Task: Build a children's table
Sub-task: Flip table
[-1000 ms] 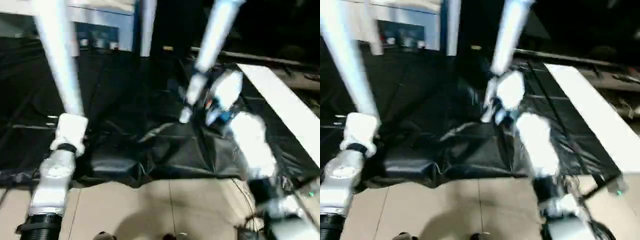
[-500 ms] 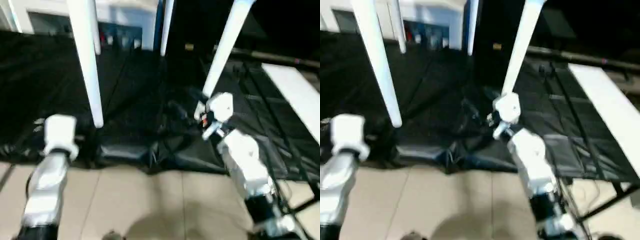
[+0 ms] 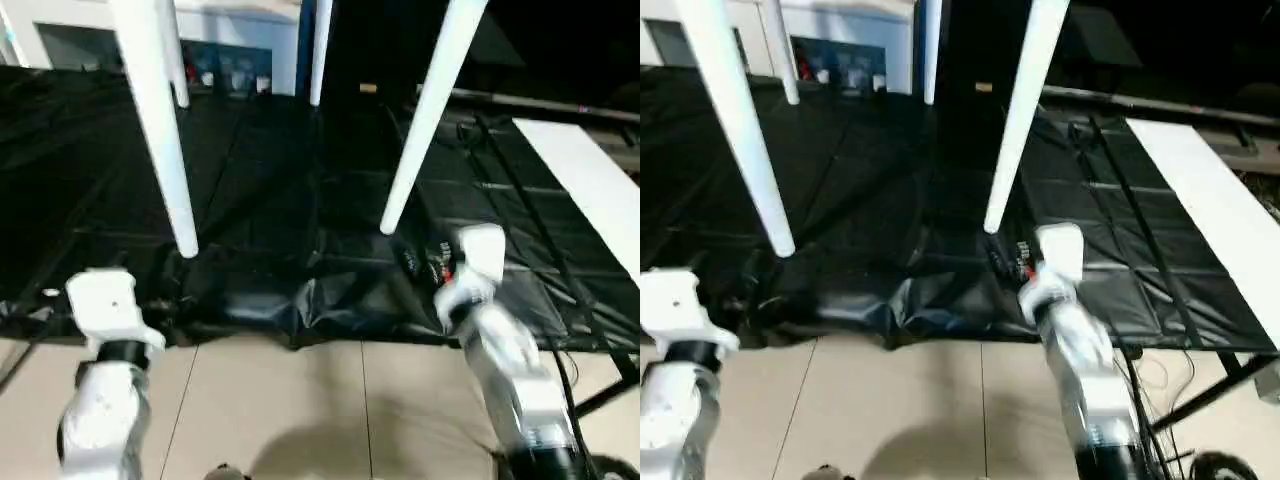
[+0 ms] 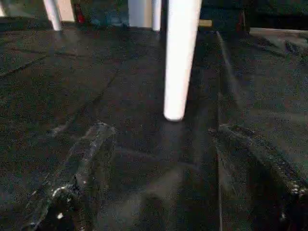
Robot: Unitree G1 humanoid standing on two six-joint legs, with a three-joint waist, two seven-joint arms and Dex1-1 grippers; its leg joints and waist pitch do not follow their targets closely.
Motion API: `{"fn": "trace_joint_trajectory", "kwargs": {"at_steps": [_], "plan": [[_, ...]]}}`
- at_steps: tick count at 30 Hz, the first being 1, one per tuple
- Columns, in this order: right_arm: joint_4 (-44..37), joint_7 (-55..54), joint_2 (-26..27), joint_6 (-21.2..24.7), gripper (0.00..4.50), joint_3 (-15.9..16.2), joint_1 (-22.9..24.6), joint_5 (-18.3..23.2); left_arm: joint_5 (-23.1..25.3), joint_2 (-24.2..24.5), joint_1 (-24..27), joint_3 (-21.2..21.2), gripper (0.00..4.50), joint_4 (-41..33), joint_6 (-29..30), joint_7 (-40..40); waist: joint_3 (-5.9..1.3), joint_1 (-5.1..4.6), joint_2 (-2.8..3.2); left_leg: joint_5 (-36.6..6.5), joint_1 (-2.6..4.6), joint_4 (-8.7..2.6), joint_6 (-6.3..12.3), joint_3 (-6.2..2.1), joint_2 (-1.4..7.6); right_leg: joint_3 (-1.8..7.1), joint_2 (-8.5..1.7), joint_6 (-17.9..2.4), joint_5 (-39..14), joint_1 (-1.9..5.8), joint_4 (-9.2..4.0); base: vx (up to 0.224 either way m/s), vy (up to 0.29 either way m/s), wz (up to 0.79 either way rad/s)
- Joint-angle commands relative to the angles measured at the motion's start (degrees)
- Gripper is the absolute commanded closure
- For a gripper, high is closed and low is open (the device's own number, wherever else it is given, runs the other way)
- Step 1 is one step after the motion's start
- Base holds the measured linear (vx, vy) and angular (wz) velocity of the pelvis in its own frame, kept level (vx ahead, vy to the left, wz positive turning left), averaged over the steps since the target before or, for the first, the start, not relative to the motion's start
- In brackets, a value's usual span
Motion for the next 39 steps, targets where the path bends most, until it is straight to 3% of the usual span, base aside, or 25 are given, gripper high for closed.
{"fn": "trace_joint_trajectory", "kwargs": {"at_steps": [1, 4, 5, 10, 11, 12, 13, 15, 16, 17, 22, 23, 25, 26, 27, 28, 30, 31, 32, 33, 34, 35, 36, 37, 39], "plan": [[-3.31, 0.23, 1.30, -0.95, 0.93, 0.90, 0.03, 1.84, 0.27, 0.49, -0.91, -0.38, 1.13, -1.76, 0.50, -0.80, -3.22, -0.13, 1.24, -18.27, 0.51, -5.22, -1.66, -0.52, 1.46, 2.59, -3.99, -2.58, -19.64, 1.61, -6.20, 0.000, 0.000, 0.00], [-4.03, 0.14, 1.94, -0.71, 0.93, 1.86, -0.31, 1.24, -0.20, 0.33, -1.71, 0.17, 1.13, -2.00, 1.51, -0.65, -3.17, -0.43, 1.44, -19.80, 0.79, -5.27, -2.11, -0.54, 1.49, 2.50, -3.80, -3.09, -19.61, 1.44, -6.20, 0.000, 0.000, 0.00], [-3.94, 0.25, 2.09, -0.50, 0.93, 2.58, -0.51, 0.45, 0.03, 0.48, -2.28, 0.39, 1.13, -1.60, 1.97, -0.37, -3.16, 0.14, 1.88, -22.64, -1.87, -6.46, 2.28, -3.23, -0.04, -1.16, -5.91, -1.41, -26.66, 4.55, -6.68, 0.000, 0.000, 0.00], [-5.42, -0.15, 2.84, 0.81, 0.93, 1.43, -0.42, 1.42, -0.13, 0.16, -2.56, 0.23, 1.13, -1.58, 3.97, 0.87, -1.58, -0.76, 2.91, -34.42, -0.72, -4.74, 1.14, -4.19, -0.74, -5.99, -7.87, -2.83, -47.69, 7.44, -10.34, 0.022, 0.015, 0.48], [-5.84, -0.12, 2.44, 0.82, 0.93, 1.18, -0.44, 1.08, -0.27, 0.03, -2.39, -0.21, 1.13, -1.73, 4.42, 0.70, -1.05, -2.59, 3.08, -42.57, 5.72, -5.14, -2.06, -4.28, 2.07, -5.42, -4.38, -4.84, -36.84, 3.97, -9.87, 0.009, 0.022, 0.43], [-5.85, -0.11, 2.42, 0.80, 0.93, 1.16, -0.44, 1.08, -0.26, 0.03, -2.38, -0.25, 1.13, -1.74, 4.42, 0.68, -1.12, -1.85, 3.94, -45.77, 5.67, -6.45, -2.65, -4.19, 2.75, -5.01, -3.56, -4.92, -33.39, 4.75, -8.79, 0.000, 0.000, 0.00], [-6.00, 0.01, 2.16, 0.54, 0.93, 0.82, -0.48, 1.04, -0.10, 0.04, -2.26, -0.70, 1.13, -1.78, 4.50, 0.43, -1.10, -2.24, 3.32, -49.79, 6.04, -7.95, -3.25, -4.20, 3.39, -4.42, -3.16, -4.68, -29.29, 5.15, -7.31, 0.085, 0.027, 0.00], [-6.13, -0.03, 1.87, 0.26, 0.93, 0.63, -0.50, 1.06, -0.17, -0.12, -2.33, -0.99, 1.13, -1.71, 4.38, 0.05, -1.31, -2.26, 3.14, -47.16, 5.71, -7.53, -3.30, -3.03, 2.19, -3.15, -4.23, -5.11, -30.27, 6.02, -8.46, 0.085, 0.022, -0.05], [-6.14, -0.05, 1.73, 0.13, 0.93, 0.57, -0.51, 1.06, -0.21, -0.24, -2.41, -1.07, 1.13, -1.62, 4.35, -0.05, -1.48, -2.17, 2.54, -44.07, 5.14, -7.02, -2.81, -2.44, 1.60, -2.62, -4.90, -4.88, -32.89, 6.62, -9.32, 0.100, 0.009, -0.16], [-6.23, 0.13, 1.65, -0.16, 0.93, 0.47, -0.46, 1.33, -0.47, -0.39, -2.61, -1.12, 1.13, -1.42, 4.21, -0.31, -2.42, -1.19, 2.28, -30.59, 2.75, -6.26, -0.10, -0.95, 0.53, -0.99, -6.35, -3.40, -37.92, 9.30, -10.65, 0.100, 0.009, -0.16], [-6.91, 0.35, 1.46, 0.45, 0.93, 0.62, -0.03, 1.39, -0.78, -0.44, -3.06, -1.26, 1.13, -1.08, 4.35, -0.59, -4.10, -1.57, 2.30, -19.13, 3.63, -7.07, 3.12, -0.75, 1.11, -1.65, -3.98, -5.65, -22.04, 9.72, -9.06, 0.111, 0.019, -0.07], [-7.05, 0.48, 1.39, 0.53, 0.93, 0.62, 0.26, 0.93, -0.69, -0.46, -3.22, -1.31, 1.13, -1.14, 4.69, -0.46, -4.69, -2.32, 3.78, -19.58, 9.98, -7.27, 0.82, 0.06, 3.26, -0.54, -2.34, -8.05, -16.03, 5.62, -6.92, 0.176, 0.005, -0.10], [-7.18, 1.06, 1.36, -0.02, 0.93, 0.61, 0.41, 1.08, -0.60, -0.47, -3.14, -1.23, 1.13, -1.21, 4.74, -0.28, -3.49, -3.27, 1.69, -24.54, 13.54, -8.51, -1.75, -0.07, 6.26, -0.55, -2.50, -9.67, -7.12, 1.41, -2.25, 0.153, -0.023, -0.41], [-7.46, 1.44, 1.00, -0.49, 0.93, 0.98, 0.50, 0.61, -0.49, -0.50, -2.99, -1.09, 1.13, -1.29, 4.70, -0.05, -3.40, -2.35, -0.29, -21.20, 6.89, -7.81, 3.14, -0.66, 3.15, 0.14, -3.49, -8.04, -2.93, 6.26, -3.82, 0.112, -0.033, -0.50], [-7.46, 1.44, 1.00, -0.49, 0.93, 0.98, 0.50, 0.61, -0.49, -0.50, -2.99, -1.09, 1.13, -1.29, 4.70, -0.05, -4.31, 0.08, 0.64, -16.24, 3.23, -4.04, 6.03, 2.48, -2.08, 3.59, -5.06, -7.23, -2.19, 10.93, -7.02, 0.102, -0.014, -0.22], [-7.54, 1.65, 0.80, -1.00, 0.93, 1.18, 0.50, 0.46, -0.17, -0.50, -2.73, -0.80, 1.13, -1.56, 4.61, 0.33, -4.99, 0.45, 0.10, -9.47, -0.07, -1.20, 7.30, 1.30, -2.79, 5.58, -6.51, -8.33, -1.81, 14.31, -7.73, 0.073, 0.006, 0.04], [-7.62, 1.89, 0.83, -1.55, 0.93, 1.16, 0.54, 0.54, -0.75, -0.69, -2.34, -0.38, 1.13, -1.99, 3.82, 0.35, -5.92, 1.17, 0.87, -1.54, -1.53, -0.84, 8.22, -0.19, -2.33, 5.52, -5.70, -8.50, 8.95, 15.27, -6.55, 0.157, 0.017, 0.10], [-7.76, 2.21, 0.98, -1.95, 0.93, 1.05, 0.65, 0.87, -0.85, -0.69, -2.01, -0.16, 1.13, -2.34, 3.45, 0.44, -6.02, 0.52, 2.30, 9.99, -0.21, -2.39, 8.90, -0.96, -1.64, 2.35, -1.05, -5.13, 26.15, 12.85, -2.58, 0.254, -0.022, 0.13], [-8.17, 2.66, 1.12, -2.77, 0.93, 1.07, 0.96, 1.10, -2.22, -1.07, -1.28, 0.77, 0.95, -2.88, 2.75, 0.33, -7.34, -1.98, 3.80, 31.12, 9.01, -0.59, 17.27, -5.86, 1.64, -0.86, 1.56, -0.98, 25.70, 3.87, 3.11, 0.169, -0.026, 0.09], [-8.17, 2.66, 1.12, -2.77, 0.93, 1.07, 0.96, 1.10, -2.22, -1.07, -1.28, 0.77, 0.86, -2.88, 2.75, 0.33, -8.12, -4.43, 3.13, 58.18, 15.04, 0.48, 27.27, -11.83, 8.14, 0.77, -3.75, 3.34, 5.44, -4.38, 4.01, 0.110, -0.078, -0.15], [-8.17, 2.66, 1.12, -2.77, 0.93, 1.07, 0.96, 1.10, -2.22, -1.07, -1.28, 0.77, 0.79, -2.88, 2.75, 0.33, -7.80, -3.89, 2.84, 72.00, 15.03, 1.72, 28.59, -12.51, 8.14, 2.35, -5.49, 5.20, 4.45, -5.35, 3.17, -0.086, -0.026, -0.37], [-8.86, 3.24, 1.35, -4.08, 0.93, 0.91, 1.45, 1.59, -3.43, -1.43, -0.39, 2.17, 0.76, -3.51, 2.15, 0.40, -6.64, -3.83, 1.09, 70.62, 8.02, 2.99, 22.88, -9.34, 1.89, 5.27, -7.45, 5.27, 16.85, -3.27, -0.34, -0.086, -0.026, -0.37], [-8.86, 3.24, 1.35, -4.08, 0.64, 0.91, 1.45, 1.59, -3.43, -1.43, -0.39, 2.17, 0.66, -3.51, 2.15, 0.40, -6.37, -2.72, -2.16, 41.62, 2.73, 1.73, 15.92, -4.08, -5.50, 4.77, -3.85, 7.66, 27.02, 2.23, -2.45, -0.165, 0.030, -0.04], [-8.86, 3.24, 1.35, -4.08, 0.56, 0.91, 1.45, 1.59, -3.43, -1.43, -0.39, 2.17, 0.57, -3.51, 2.15, 0.40, -4.85, -2.68, -2.11, 19.48, 1.36, 0.46, 12.41, -2.91, -5.29, 5.38, -4.36, 4.10, 23.72, 2.63, -4.10, -0.081, -0.007, 0.21], [-8.52, 3.20, 1.41, -4.51, 0.51, 0.26, 0.84, 1.97, -3.59, -1.09, -0.55, 2.61, 0.41, -3.67, 2.49, 0.26, -5.89, -2.74, -0.21, 9.19, 2.09, -1.29, 8.54, -3.13, -3.52, 4.25, -4.08, -2.17, 17.04, 4.09, -3.15, -0.068, -0.033, 0.13]]}}
